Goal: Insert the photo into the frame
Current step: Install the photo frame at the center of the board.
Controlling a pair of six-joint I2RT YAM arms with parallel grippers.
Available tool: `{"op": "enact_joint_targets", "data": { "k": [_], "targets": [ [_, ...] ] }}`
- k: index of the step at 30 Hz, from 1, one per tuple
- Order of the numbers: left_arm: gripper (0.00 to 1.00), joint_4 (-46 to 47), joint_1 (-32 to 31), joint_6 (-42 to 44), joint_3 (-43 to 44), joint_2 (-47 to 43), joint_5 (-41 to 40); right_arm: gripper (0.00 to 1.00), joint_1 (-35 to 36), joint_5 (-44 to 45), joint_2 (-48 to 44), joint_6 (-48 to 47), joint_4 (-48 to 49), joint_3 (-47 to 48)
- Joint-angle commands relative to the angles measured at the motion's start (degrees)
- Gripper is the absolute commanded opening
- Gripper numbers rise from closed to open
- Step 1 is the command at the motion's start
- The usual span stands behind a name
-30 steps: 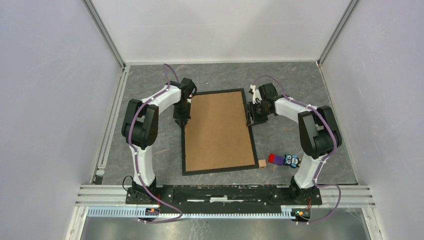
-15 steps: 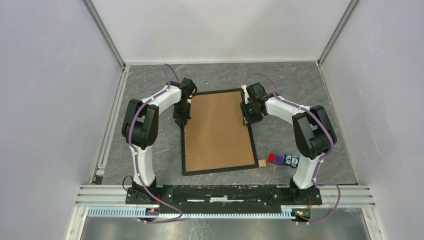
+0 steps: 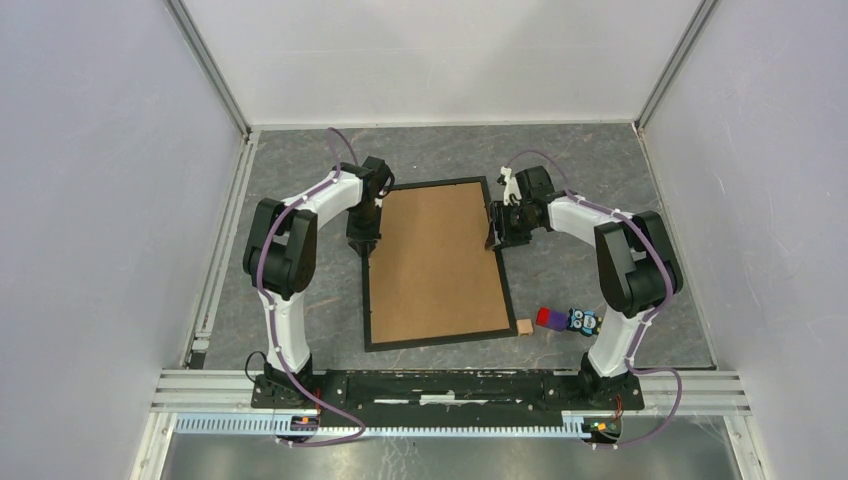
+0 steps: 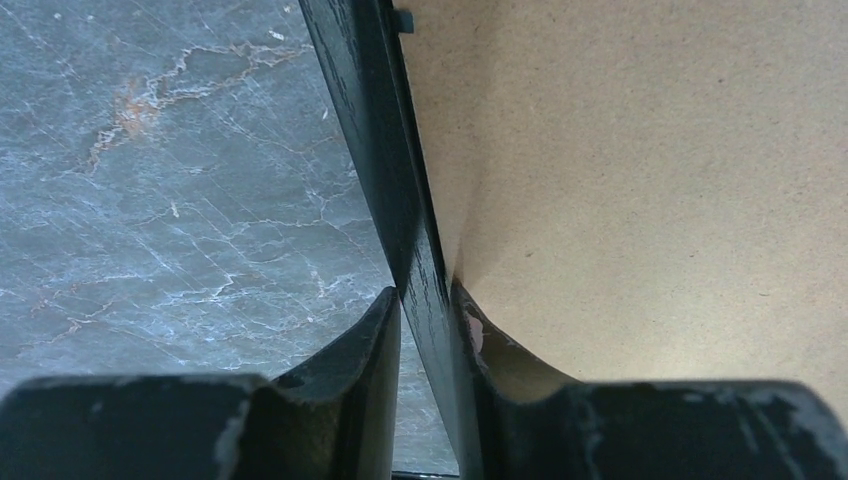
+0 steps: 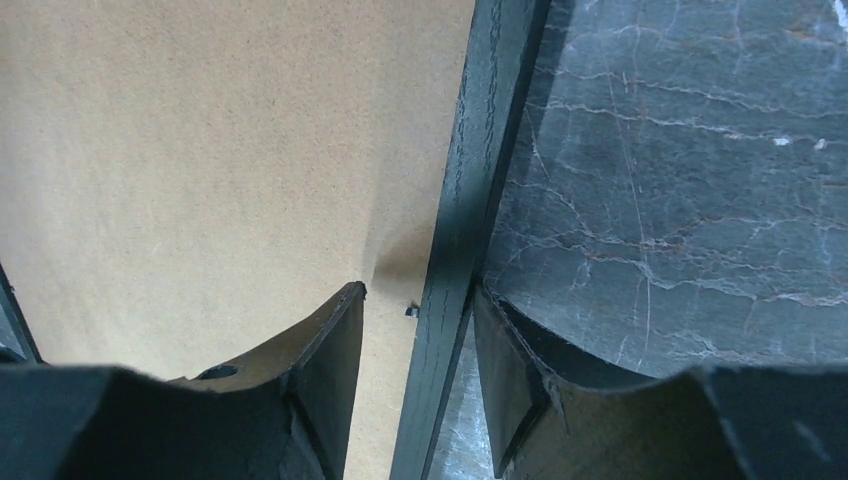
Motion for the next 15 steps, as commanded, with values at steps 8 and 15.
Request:
{"op": "enact_joint_targets", "data": {
  "k": [8, 15],
  "targets": [
    [0.29, 3.23, 3.23, -0.30, -2.09, -1.44, 4.34, 0.49, 2.32, -8.64, 2.88, 10.75, 14.92, 0.16],
    [0.27, 3.51, 5.72, -0.50, -2.24, -1.51, 2.12, 0.54, 3.20, -1.41, 1.76, 2.63, 3.63, 7.74]
  ]
}}
